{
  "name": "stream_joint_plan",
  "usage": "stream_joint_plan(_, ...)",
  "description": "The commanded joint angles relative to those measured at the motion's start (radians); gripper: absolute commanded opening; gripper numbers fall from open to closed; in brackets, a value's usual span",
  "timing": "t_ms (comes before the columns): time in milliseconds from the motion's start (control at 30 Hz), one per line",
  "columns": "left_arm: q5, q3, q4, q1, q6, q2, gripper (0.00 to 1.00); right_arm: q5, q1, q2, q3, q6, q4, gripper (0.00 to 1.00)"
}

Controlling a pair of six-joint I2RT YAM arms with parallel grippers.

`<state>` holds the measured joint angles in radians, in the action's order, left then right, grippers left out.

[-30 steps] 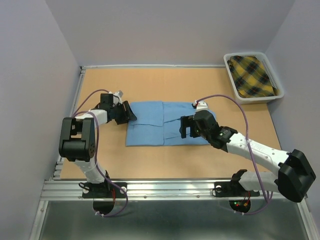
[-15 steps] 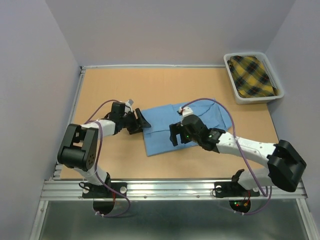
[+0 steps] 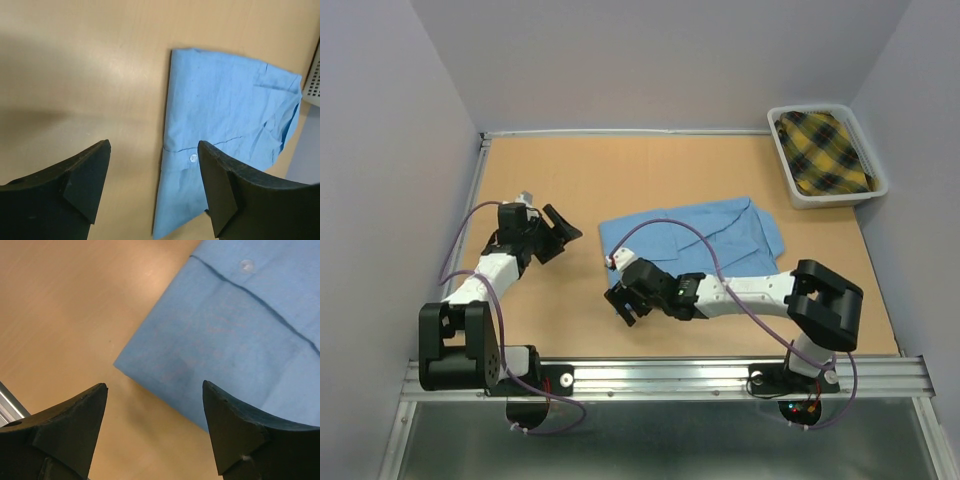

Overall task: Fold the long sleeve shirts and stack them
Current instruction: Fold the shirt

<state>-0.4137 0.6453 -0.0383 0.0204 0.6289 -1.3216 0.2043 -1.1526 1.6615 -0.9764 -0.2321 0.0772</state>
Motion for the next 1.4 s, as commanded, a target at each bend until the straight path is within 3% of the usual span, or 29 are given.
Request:
stream_joint_plan(0,0.05,-0.036,0.037,-0.057,-0.024,0.074,0.8,0.035,-0.058,0.055,-0.076,0.043,-0.039,0.8)
stream_joint_plan(133,0.115,-0.05,0.077,-0.065,-0.046,0.094,0.79,0.069,-0.096,0.113,-0.116,0.063,-0.036,0.74)
stream_joint_plan(567,0.104,-0.084,0.077,-0.066,-0.055,0.13,0.78,0.23,-0.133,0.224,-0.202,0.102,-0.01,0.64)
stream_joint_plan(833,0.079,-0.093,0.072,-0.066,-0.06,0.122,0.78,0.168,-0.147,0.283,-0.192,0.093,0.007,0.52)
stream_joint_plan(933,0.058,-0.098,0.071,-0.063,-0.057,0.113,0.78,0.165,-0.154,0.299,-0.196,0.094,0.013,0.44)
stream_joint_plan(1000,0.041,-0.104,0.071,-0.057,-0.055,0.111,0.78,0.176,-0.154,0.296,-0.194,0.088,0.013,0.21)
stream_joint_plan(1067,0.032,-0.108,0.069,-0.044,-0.045,0.116,0.78,0.188,-0.154,0.275,-0.196,0.083,0.013,0.1)
stream_joint_plan(1167,0.007,-0.127,0.055,-0.024,-0.023,0.128,0.78,0.21,-0.148,0.25,-0.197,0.079,0.013,0.01)
stream_joint_plan(1367,0.007,-0.136,0.043,0.082,0.022,0.125,0.78,0.263,-0.119,0.187,-0.183,0.062,0.013,0.02)
